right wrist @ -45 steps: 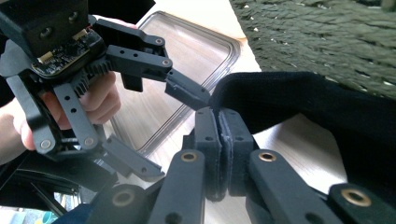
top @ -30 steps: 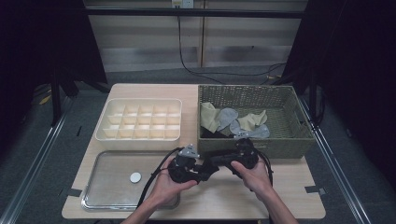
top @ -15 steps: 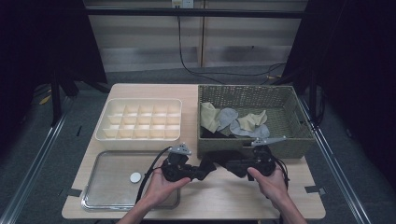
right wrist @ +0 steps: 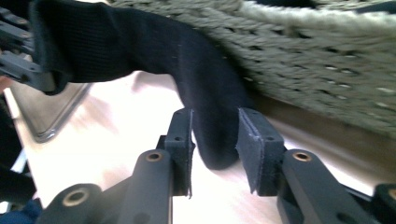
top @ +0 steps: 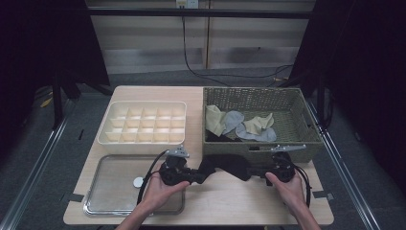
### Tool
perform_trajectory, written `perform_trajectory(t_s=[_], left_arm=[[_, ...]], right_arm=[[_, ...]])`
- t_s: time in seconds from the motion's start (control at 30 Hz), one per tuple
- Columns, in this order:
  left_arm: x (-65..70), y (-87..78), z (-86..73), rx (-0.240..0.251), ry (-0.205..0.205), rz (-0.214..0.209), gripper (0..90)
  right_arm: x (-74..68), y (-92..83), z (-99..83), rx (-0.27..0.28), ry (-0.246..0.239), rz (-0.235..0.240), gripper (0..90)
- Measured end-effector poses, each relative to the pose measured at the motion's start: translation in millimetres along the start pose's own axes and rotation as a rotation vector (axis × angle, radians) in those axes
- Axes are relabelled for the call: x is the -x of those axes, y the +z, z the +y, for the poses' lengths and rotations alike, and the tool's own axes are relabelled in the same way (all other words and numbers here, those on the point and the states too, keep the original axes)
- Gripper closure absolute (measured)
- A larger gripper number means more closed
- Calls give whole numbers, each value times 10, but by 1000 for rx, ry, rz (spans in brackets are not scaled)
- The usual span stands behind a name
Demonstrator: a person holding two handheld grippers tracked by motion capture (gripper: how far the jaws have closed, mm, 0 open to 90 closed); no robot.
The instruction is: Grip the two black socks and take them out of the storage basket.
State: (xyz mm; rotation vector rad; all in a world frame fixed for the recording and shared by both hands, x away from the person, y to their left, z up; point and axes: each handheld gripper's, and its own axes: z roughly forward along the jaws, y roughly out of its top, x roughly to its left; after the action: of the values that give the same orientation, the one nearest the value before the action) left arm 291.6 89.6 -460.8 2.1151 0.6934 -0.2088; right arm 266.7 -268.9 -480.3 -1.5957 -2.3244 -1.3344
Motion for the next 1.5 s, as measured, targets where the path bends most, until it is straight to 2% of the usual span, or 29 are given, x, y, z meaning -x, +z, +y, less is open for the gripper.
perform_trajectory(t_s=[0.1,0.17,0.23,0.3,0.4,0.43,0.47,0.53,0.6,0.73,0.83,0.87,0.97,1.03,1.13,1.23,1.3,1.37,1.43,1.5], left_arm=[[-16,-15,-2,5,-4,3,733],[-23,-21,-4,2,-5,3,731],[-29,-19,-4,5,-6,6,726],[-42,-17,-6,8,-11,5,718],[-59,-10,-8,1,-15,7,713],[-63,-4,-11,8,-21,7,712],[-70,-8,-11,4,-19,8,712],[-70,-22,-14,11,-18,10,717],[-65,-55,-16,15,-21,3,734],[-20,-138,-28,31,-43,-42,742],[60,-215,-60,24,-45,-68,741],[83,-242,-80,18,-41,-73,740],[125,-274,-155,15,-67,-110,740],[130,-238,-219,-15,-78,-128,735],[101,-121,-262,-47,-87,-123,723],[39,-46,-258,-55,-99,-102,700],[-2,-38,-250,-55,-98,-80,641],[-55,-47,-249,-49,-117,-66,615],[-110,-79,-255,-46,-114,-46,557],[-139,-98,-263,-34,-131,-37,541]], right_arm=[[39,11,-14,5,-3,-18,594],[79,43,-30,-3,-2,-5,575],[103,90,-37,-12,1,-13,548],[97,125,-29,-12,-7,5,531],[77,173,-24,-21,-14,7,528],[78,198,-27,-31,-16,10,540],[78,217,-28,-41,-16,5,641],[64,226,-30,-39,-19,8,754],[35,191,-27,-29,-22,23,814],[-30,52,-55,-9,-11,50,824],[-94,-52,-101,-10,1,67,823],[-127,-95,-136,-24,-1,74,821],[-167,-174,-254,-65,24,91,821],[-176,-219,-359,-93,40,98,819],[-136,-239,-450,-112,59,95,812],[-80,-236,-468,-113,73,67,805],[-53,-247,-457,-103,73,54,794],[-27,-253,-455,-94,75,46,775],[1,-256,-458,-94,80,35,773],[19,-261,-465,-89,88,30,760]])
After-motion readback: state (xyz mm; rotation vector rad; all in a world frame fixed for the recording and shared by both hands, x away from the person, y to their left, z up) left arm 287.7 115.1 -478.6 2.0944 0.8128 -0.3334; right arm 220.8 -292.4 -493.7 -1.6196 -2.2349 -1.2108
